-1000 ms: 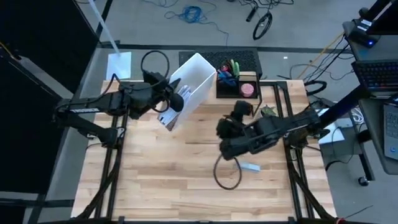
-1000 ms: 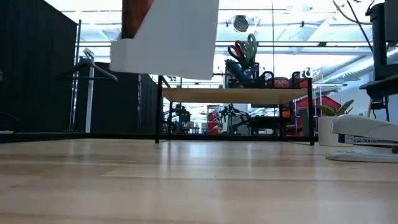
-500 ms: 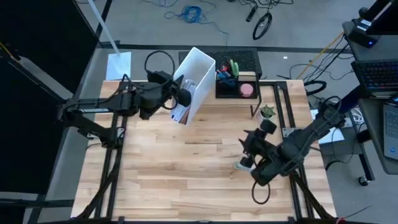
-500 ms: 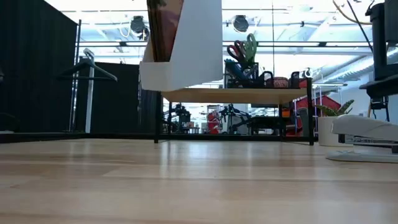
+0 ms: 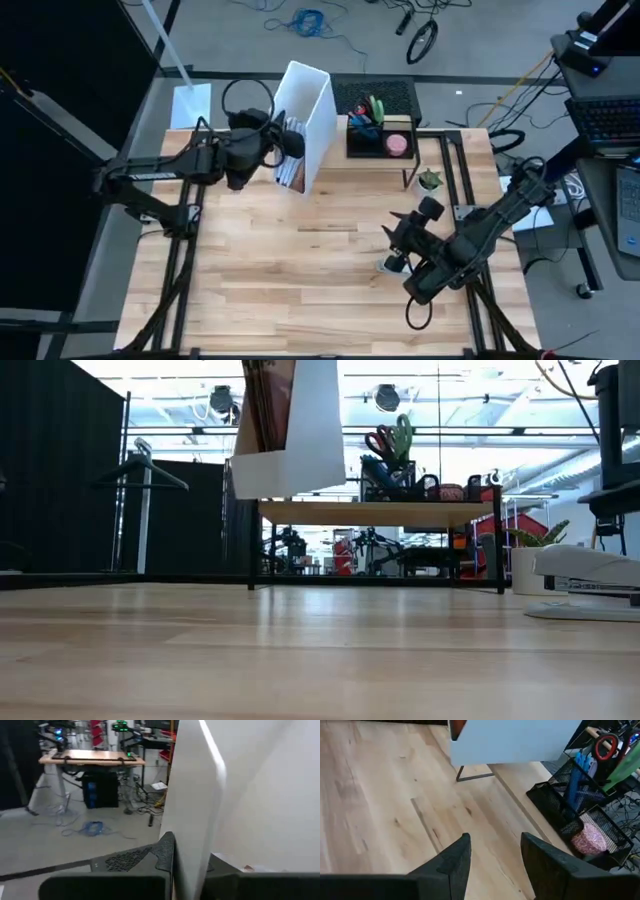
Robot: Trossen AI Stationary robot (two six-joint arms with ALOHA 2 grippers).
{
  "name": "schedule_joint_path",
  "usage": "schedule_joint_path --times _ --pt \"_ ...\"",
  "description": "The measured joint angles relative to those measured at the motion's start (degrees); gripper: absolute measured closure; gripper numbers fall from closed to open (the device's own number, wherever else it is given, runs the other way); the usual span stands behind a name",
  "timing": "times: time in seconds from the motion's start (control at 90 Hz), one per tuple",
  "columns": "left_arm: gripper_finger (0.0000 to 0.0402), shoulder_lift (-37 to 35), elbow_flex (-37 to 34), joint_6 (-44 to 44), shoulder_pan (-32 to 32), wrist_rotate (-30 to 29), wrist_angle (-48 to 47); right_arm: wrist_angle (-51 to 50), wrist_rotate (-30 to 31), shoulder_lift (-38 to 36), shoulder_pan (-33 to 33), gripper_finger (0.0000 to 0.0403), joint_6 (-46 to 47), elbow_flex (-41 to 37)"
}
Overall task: Stock shelves
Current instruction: Put the white bookshelf on the shelf
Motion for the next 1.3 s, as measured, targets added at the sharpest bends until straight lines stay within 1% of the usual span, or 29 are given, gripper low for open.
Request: schedule_joint_path --times 0.211,0.378,0.722,1.033,1.133,1.3 --pt "0.0401 3.42 0.17 -1.68 3.55 -0.13 2.67 0.76 -0.20 0.02 0.00 0.0248 0.08 0.00" --pt "0.0402 5.40 0.22 -1.56 4.94 0.25 5.79 2.07 -0.37 0.02 0.33 0.0248 0.28 -0.28" --pt "0.0401 6.15 0.24 -1.20 6.09 0.40 5.50 4.21 -0.94 0.09 0.31 0.0248 0.30 -3.23" --pt "0.0401 6.17 0.22 0.30 6.68 0.77 5.51 4.80 -2.05 0.07 0.33 0.0248 -0.24 -3.52" --pt "0.0389 6.17 0.18 0.26 7.10 1.14 5.57 4.80 -2.10 0.07 0.60 0.0248 -0.32 -3.52" --pt "0.0348 6.20 0.13 1.55 8.15 1.21 5.55 4.80 -2.13 0.07 1.04 0.0248 -0.28 -3.52"
